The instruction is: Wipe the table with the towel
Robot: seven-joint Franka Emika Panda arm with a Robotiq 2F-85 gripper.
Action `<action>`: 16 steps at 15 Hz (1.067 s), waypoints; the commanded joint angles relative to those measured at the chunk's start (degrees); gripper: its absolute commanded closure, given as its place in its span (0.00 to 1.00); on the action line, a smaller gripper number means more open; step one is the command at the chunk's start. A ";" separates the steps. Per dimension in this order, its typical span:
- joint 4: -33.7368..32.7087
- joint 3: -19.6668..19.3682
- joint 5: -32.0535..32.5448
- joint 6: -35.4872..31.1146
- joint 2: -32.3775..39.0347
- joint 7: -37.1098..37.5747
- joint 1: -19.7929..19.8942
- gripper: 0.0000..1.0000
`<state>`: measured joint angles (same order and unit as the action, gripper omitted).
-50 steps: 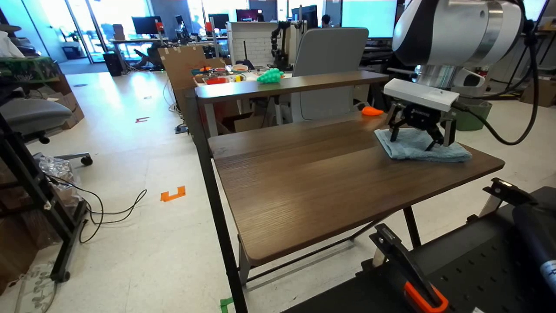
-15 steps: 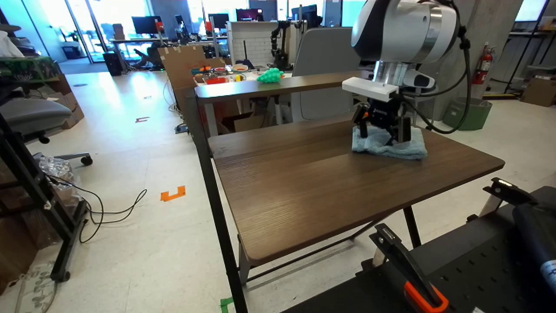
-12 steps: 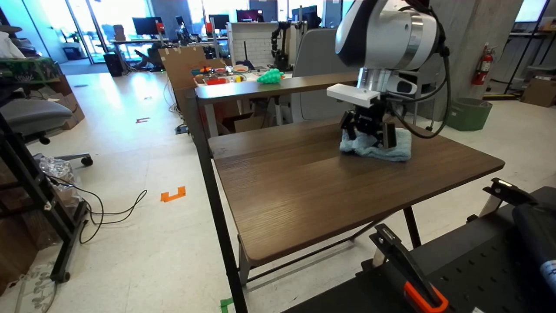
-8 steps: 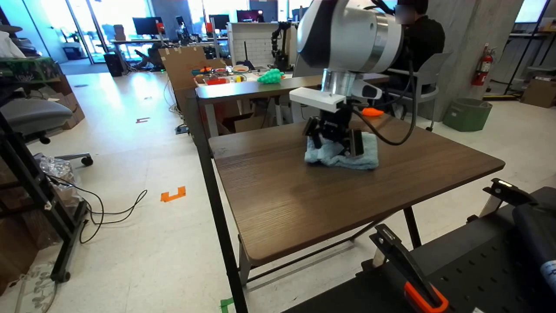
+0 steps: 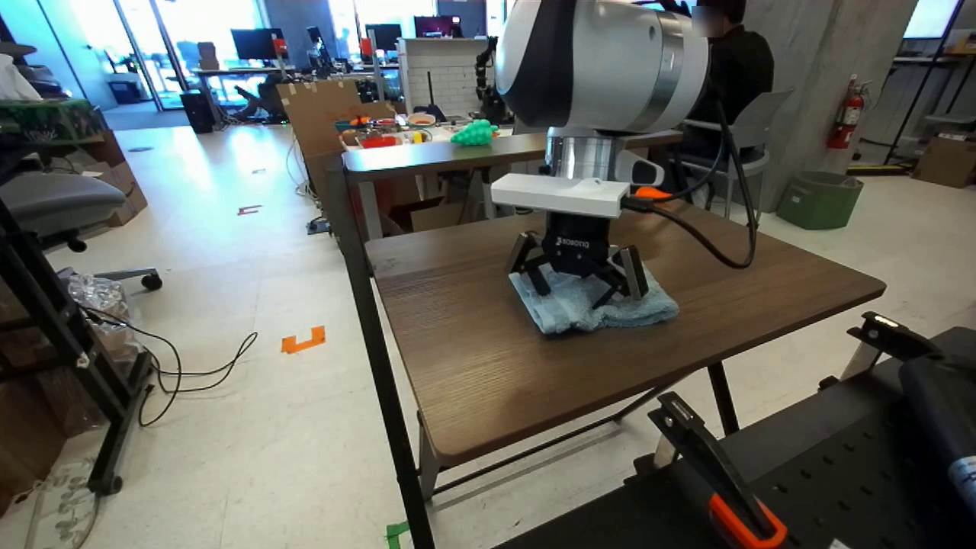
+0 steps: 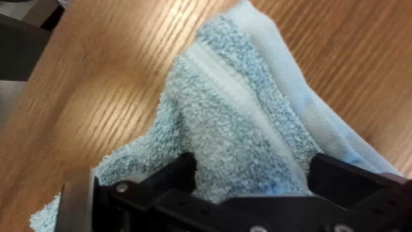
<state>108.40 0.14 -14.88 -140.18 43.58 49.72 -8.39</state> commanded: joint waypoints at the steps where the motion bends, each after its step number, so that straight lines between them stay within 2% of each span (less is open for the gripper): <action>1: 0.29 -0.27 -0.25 0.17 -0.23 -0.18 -0.62 0.00; 6: 0.05 -0.40 -0.26 0.17 -0.20 -0.13 -0.55 0.00; 8: -3.25 0.49 -2.82 1.81 2.38 -0.17 1.68 0.00; 10: -5.86 1.40 -4.03 3.88 4.73 -0.43 1.90 0.00; 16: -7.76 6.30 -4.33 4.85 6.53 -2.15 -1.82 0.00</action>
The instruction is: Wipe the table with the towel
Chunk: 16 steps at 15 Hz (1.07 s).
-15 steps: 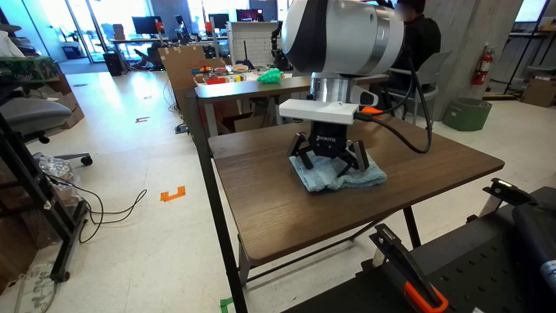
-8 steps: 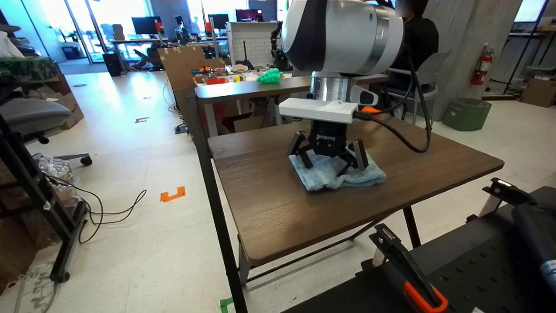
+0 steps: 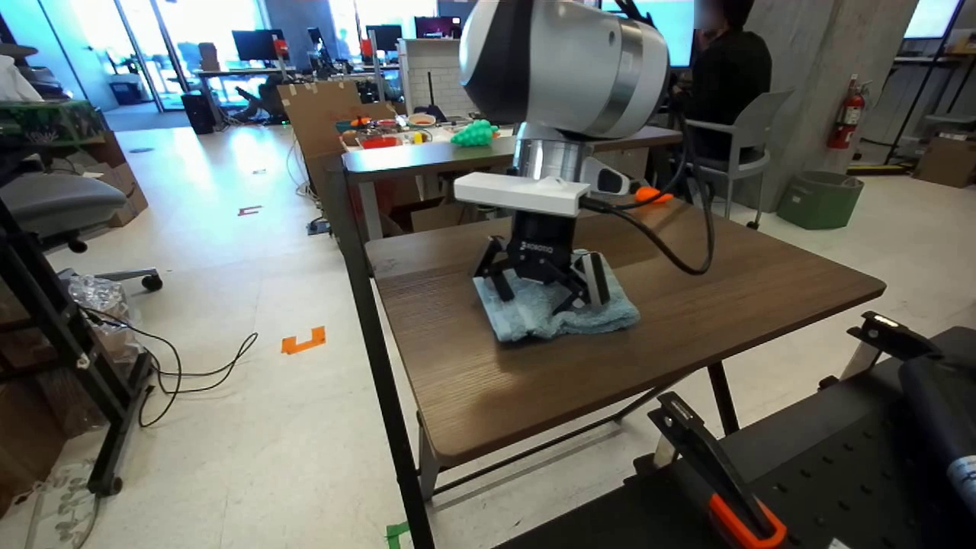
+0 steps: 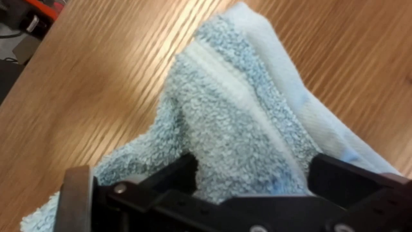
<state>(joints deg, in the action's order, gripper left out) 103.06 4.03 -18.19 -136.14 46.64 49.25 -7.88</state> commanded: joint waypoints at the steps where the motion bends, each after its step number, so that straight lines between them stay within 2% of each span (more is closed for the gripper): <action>1: -2.41 3.44 -0.91 0.82 3.62 -2.20 -3.18 0.00; 5: -0.76 5.46 0.48 0.93 3.03 -2.98 -8.01 0.00; 9: 0.48 2.98 3.30 0.70 2.29 -0.86 -12.09 0.00; 16: 5.73 -0.42 2.84 -0.25 0.07 2.23 -9.79 0.00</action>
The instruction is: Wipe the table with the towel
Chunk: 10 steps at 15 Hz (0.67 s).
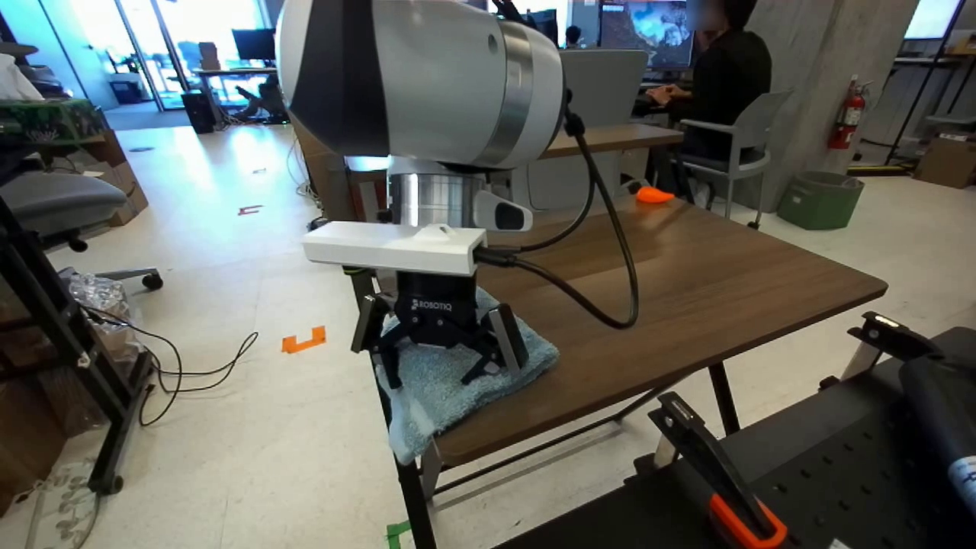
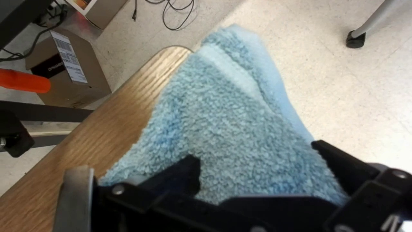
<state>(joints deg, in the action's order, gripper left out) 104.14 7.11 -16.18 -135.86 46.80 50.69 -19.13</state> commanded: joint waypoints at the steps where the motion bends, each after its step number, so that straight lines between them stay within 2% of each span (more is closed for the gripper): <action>1: 6.08 -3.99 0.70 -1.90 -0.84 0.95 1.66 0.00; 6: 9.65 -6.01 0.62 -0.96 -3.32 4.23 1.72 0.00; 10: 12.25 -6.91 0.63 -1.24 -4.60 3.02 3.34 0.00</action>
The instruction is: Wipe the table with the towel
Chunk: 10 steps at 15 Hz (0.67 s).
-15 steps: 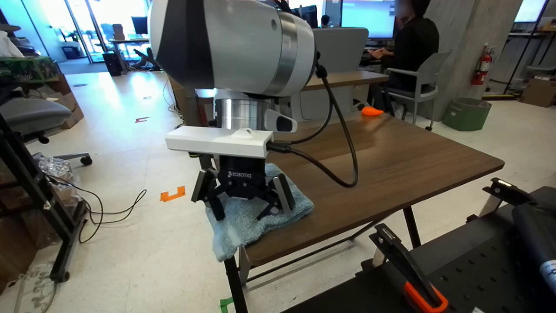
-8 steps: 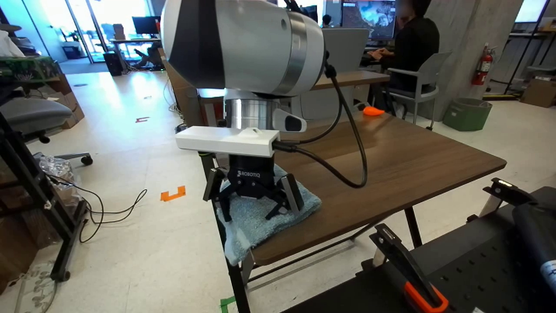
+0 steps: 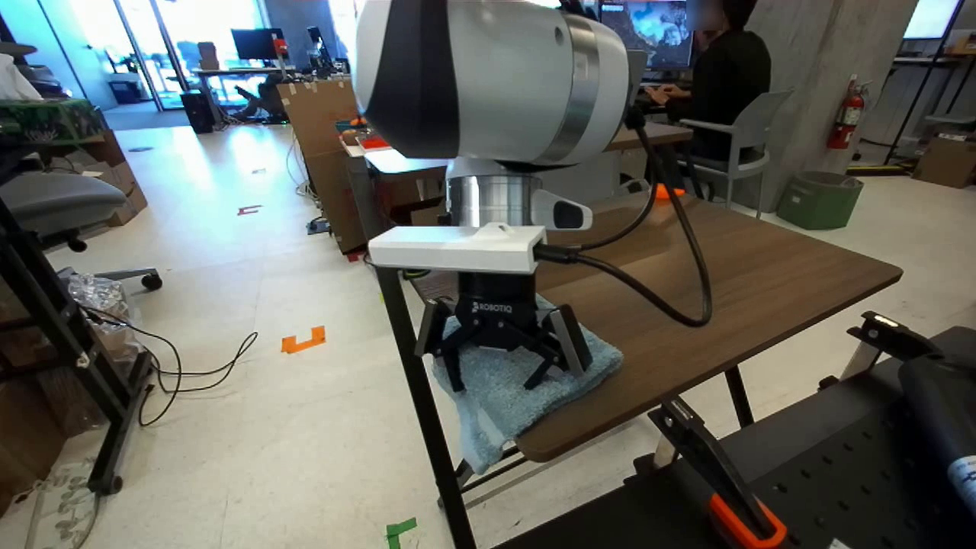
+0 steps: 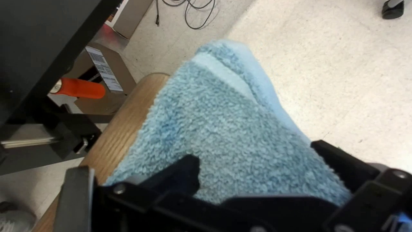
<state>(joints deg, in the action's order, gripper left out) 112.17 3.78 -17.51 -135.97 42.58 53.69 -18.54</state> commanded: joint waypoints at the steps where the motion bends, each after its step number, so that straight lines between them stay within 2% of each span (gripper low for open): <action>1: 4.42 -3.50 1.75 -0.46 -0.19 -0.77 3.55 0.00; 4: 4.28 -1.41 -0.26 -0.46 0.68 -5.98 7.00 0.00; 8: 5.06 1.88 -6.27 -2.44 0.44 -14.40 11.32 0.00; 10: 2.72 3.56 -9.72 0.44 2.52 -19.19 13.87 0.00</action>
<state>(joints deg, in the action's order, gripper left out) 115.85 6.99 -24.38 -135.59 41.51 41.76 -9.56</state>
